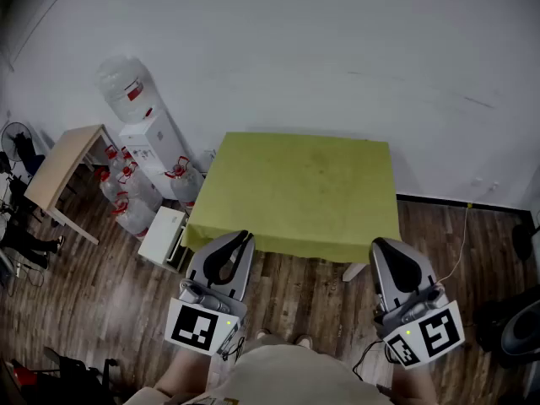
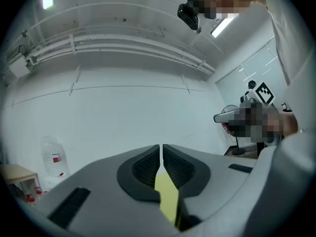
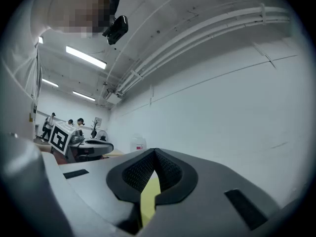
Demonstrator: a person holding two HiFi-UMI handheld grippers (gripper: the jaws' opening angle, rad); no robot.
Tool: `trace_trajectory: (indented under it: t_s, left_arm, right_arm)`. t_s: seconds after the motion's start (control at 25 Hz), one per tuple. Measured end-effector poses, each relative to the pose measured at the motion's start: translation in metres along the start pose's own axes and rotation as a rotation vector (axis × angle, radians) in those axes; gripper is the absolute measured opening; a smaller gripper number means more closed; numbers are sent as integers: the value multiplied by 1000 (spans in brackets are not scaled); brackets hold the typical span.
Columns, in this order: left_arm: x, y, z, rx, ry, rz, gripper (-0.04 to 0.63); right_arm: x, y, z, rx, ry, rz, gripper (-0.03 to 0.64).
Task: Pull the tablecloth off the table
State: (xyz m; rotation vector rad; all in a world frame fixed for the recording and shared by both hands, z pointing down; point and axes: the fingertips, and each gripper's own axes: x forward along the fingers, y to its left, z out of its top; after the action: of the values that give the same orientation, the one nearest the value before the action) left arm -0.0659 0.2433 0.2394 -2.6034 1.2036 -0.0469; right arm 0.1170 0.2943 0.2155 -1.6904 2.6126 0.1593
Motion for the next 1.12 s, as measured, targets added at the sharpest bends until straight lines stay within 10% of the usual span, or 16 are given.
trace_trajectory:
  t_s: [0.56, 0.64, 0.68, 1.12]
  left_arm:
    - [3, -3, -7, -42, 2, 28, 37]
    - [6, 4, -4, -80, -4, 65, 108]
    - [9, 7, -2, -99, -8, 73, 258]
    - [12, 23, -12, -80, 41, 101, 293]
  right_arm:
    - [-3, -3, -18, 30, 21, 17, 34]
    - [-5, -14, -10, 54, -19, -28, 224]
    - [-5, -20, -6, 61, -36, -48, 299]
    - [14, -30, -15, 64, -20, -20, 333]
